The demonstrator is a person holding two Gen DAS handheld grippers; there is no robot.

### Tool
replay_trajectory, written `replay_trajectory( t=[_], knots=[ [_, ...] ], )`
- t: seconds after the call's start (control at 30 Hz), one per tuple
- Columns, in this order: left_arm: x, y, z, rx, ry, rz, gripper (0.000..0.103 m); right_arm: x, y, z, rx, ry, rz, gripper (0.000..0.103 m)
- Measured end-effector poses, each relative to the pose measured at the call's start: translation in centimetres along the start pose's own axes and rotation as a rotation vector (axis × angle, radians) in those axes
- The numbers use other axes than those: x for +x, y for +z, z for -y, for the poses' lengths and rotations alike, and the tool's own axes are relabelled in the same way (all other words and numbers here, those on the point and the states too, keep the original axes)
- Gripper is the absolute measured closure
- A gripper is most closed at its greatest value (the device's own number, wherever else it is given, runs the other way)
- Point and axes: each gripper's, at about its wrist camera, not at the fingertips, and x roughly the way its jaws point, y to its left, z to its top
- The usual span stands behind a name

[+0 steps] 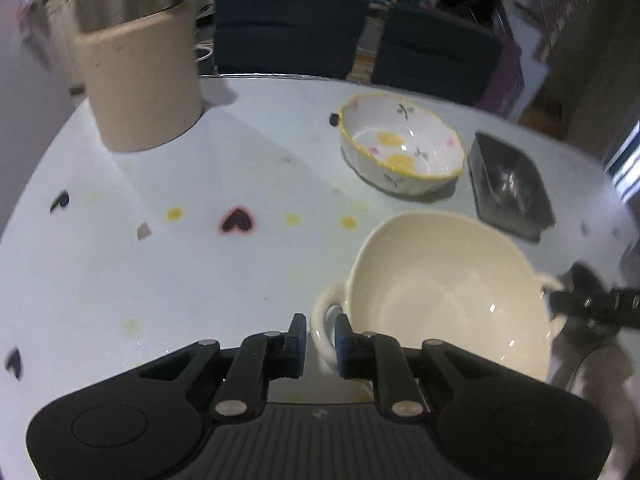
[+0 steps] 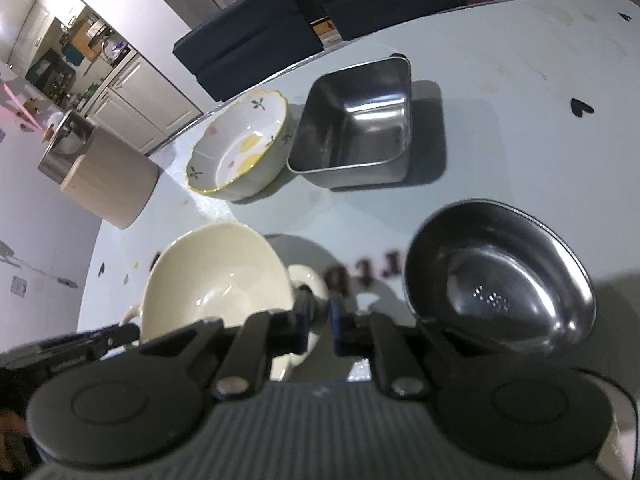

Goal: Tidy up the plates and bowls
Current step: 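Close the left gripper on one cream bowl handle while the right grips the other, then lift and carry the cream two-handled bowl with both grippers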

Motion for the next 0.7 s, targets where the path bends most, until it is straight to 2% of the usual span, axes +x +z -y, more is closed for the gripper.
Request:
replay_trajectory(
  t=[0.13,0.17,0.2,0.43,0.57,0.7],
  knots=[
    [-0.4,0.3,-0.8,-0.055,-0.081,0.038,0.067,0.0,0.1,-0.3,0.011,0.032,-0.008,0.065],
    [-0.2,0.4,-0.7,-0.061,-0.098,0.035,0.067,0.1,0.1,-0.5,0.005,0.038,-0.008,0.060],
    [0.0,0.6,-0.6,-0.061,-0.110,0.032,0.066,0.1,0.1,-0.7,0.002,0.037,-0.006,0.059],
    [2.1,1.1,0.1,-0.019,-0.093,-0.030,0.072,1.0,0.1,-1.3,-0.013,0.013,0.006,0.060],
    [3.2,1.1,-0.3,-0.022,-0.096,-0.056,0.077,1.7,0.3,-0.9,-0.002,-0.008,-0.012,0.074],
    [3.4,1.1,-0.7,-0.020,-0.125,-0.064,0.078,2.2,0.4,-0.9,-0.008,-0.012,-0.020,0.074]
  ],
)
